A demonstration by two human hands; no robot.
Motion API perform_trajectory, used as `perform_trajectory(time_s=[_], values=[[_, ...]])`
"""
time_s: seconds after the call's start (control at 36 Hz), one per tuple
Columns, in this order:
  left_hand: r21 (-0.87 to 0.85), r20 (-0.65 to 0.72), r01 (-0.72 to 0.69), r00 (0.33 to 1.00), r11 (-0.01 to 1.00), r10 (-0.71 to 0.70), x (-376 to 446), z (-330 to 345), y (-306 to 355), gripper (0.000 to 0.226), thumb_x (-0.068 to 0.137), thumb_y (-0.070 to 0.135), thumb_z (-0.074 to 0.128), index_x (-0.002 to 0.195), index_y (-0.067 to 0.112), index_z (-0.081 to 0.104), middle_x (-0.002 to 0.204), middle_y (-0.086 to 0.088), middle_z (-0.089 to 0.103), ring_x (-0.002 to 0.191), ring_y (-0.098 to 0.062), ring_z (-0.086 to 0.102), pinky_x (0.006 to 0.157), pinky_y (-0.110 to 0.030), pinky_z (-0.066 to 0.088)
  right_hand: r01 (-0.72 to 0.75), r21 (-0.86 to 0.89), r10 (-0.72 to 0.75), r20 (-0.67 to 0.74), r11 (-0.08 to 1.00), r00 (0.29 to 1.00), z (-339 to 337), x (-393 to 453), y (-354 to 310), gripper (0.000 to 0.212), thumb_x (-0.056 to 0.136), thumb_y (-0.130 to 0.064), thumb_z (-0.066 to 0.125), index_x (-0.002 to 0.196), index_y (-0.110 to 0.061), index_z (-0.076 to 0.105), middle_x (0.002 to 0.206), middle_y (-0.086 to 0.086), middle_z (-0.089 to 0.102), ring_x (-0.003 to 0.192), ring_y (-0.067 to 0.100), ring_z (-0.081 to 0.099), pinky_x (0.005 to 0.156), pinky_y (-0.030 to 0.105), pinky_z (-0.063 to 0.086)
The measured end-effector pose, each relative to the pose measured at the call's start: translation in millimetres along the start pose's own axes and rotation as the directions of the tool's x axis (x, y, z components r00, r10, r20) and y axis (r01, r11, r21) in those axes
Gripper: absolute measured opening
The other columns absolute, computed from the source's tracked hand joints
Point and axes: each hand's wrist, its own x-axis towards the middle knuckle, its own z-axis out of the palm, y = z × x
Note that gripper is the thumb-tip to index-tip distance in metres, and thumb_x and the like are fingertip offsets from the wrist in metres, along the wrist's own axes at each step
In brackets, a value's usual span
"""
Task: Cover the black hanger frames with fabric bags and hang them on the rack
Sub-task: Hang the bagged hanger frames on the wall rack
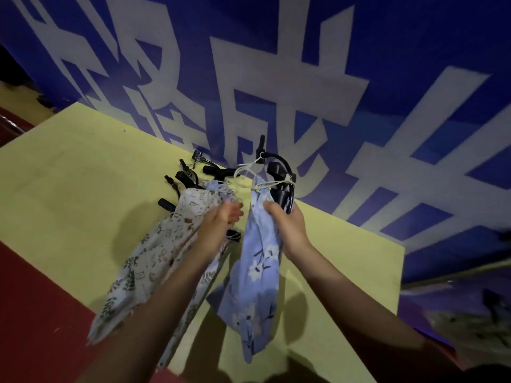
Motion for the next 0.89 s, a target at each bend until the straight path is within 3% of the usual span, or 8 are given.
perform_trajectory(time_s=[0.06, 0.14, 0.25, 0.36, 0.53, 0.72, 0.81, 0.89], values=[[-0.065, 0.051, 0.024, 0.998, 0.998, -0.021, -9, 26, 8, 0.042, 0.102, 0.048, 0.029, 0.102, 0.028, 0.066, 0.104, -0.001, 0.072, 0.093, -0.012, 0.067, 0.072, -0.020, 0.051, 0.032, -0.059, -0.030, 0.022, 0.998, 0.999, -14, -11, 1, 0.023, 0.089, -0.020, 0.067, 0.112, -0.020, 0.062, 0.105, -0.004, 0.068, 0.098, 0.015, 0.064, 0.087, 0.032, 0.049], [-0.181, 0.090, 0.114, 0.991, 0.977, -0.098, -17, 60, 13, 0.089, 0.086, 0.076, 0.033, 0.107, -0.006, 0.060, 0.108, -0.028, 0.062, 0.105, -0.032, 0.061, 0.061, -0.009, 0.043, 0.080, -0.155, -0.070, 0.072, 0.985, 0.995, -34, -30, 6, 0.037, 0.091, -0.028, 0.065, 0.127, -0.023, 0.057, 0.121, -0.004, 0.065, 0.111, 0.012, 0.062, 0.096, 0.034, 0.049], [-0.233, 0.086, 0.153, 0.987, 0.960, -0.136, -45, 98, 18, 0.040, 0.105, 0.015, 0.028, 0.073, 0.004, 0.050, 0.074, -0.016, 0.047, 0.091, -0.032, 0.060, 0.063, -0.008, 0.041, 0.056, -0.203, -0.041, 0.075, 0.978, 0.996, -61, -52, 14, 0.030, 0.094, -0.020, 0.055, 0.125, -0.020, 0.052, 0.116, -0.001, 0.063, 0.109, 0.014, 0.060, 0.095, 0.034, 0.048], [-0.382, 0.066, 0.177, 0.984, 0.907, -0.164, -71, 116, 10, 0.028, 0.102, 0.021, 0.033, 0.090, 0.005, 0.053, 0.084, -0.015, 0.054, 0.082, -0.025, 0.052, 0.073, -0.032, 0.041, -0.009, -0.100, 0.018, 0.091, 0.995, 0.996, -82, -72, 15, 0.028, 0.095, -0.018, 0.043, 0.122, -0.019, 0.047, 0.106, -0.001, 0.061, 0.099, 0.011, 0.061, 0.081, 0.026, 0.047], [-0.655, 0.082, 0.115, 0.993, 0.747, -0.081, -105, 133, 11, 0.039, 0.098, 0.026, 0.027, 0.100, 0.012, 0.064, 0.087, -0.002, 0.071, 0.080, -0.015, 0.068, 0.069, -0.025, 0.052, 0.105, -0.040, -0.102, 0.057, 0.994, 0.993, -97, -103, 9, 0.036, 0.103, -0.033, 0.035, 0.133, -0.018, 0.048, 0.127, -0.005, 0.060, 0.122, 0.005, 0.053, 0.103, 0.024, 0.042], [-0.497, 0.091, 0.071, 0.995, 0.865, -0.030, -124, 129, 32, 0.039, 0.103, 0.030, 0.036, 0.118, 0.005, 0.062, 0.126, -0.019, 0.060, 0.122, -0.033, 0.054, 0.108, -0.048, 0.039, 0.207, 0.018, -0.208, 0.044, 0.978, 0.977, -110, -125, -5, 0.027, 0.105, -0.023, 0.035, 0.115, -0.014, 0.058, 0.110, -0.004, 0.066, 0.106, 0.004, 0.062, 0.088, 0.020, 0.046], [-0.378, 0.088, 0.045, 0.996, 0.925, -0.012, -128, 119, 34, 0.035, 0.101, 0.032, 0.038, 0.108, 0.009, 0.063, 0.120, -0.013, 0.062, 0.114, -0.026, 0.058, 0.103, -0.045, 0.043, 0.186, 0.145, -0.195, 0.056, 0.972, 0.979, -119, -132, -13, 0.036, 0.094, -0.038, 0.055, 0.114, -0.009, 0.061, 0.108, 0.000, 0.070, 0.107, 0.008, 0.065, 0.092, 0.027, 0.048], [-0.321, 0.039, -0.081, 0.994, 0.944, 0.098, -134, 108, 36, 0.032, 0.100, 0.025, 0.039, 0.099, 0.006, 0.064, 0.097, -0.004, 0.068, 0.087, -0.008, 0.065, 0.078, -0.025, 0.049, 0.107, 0.296, -0.138, 0.085, 0.949, 0.987, -127, -140, -17, 0.044, 0.078, -0.053, 0.061, 0.089, -0.011, 0.069, 0.085, -0.002, 0.073, 0.086, 0.009, 0.068, 0.085, 0.028, 0.047]])
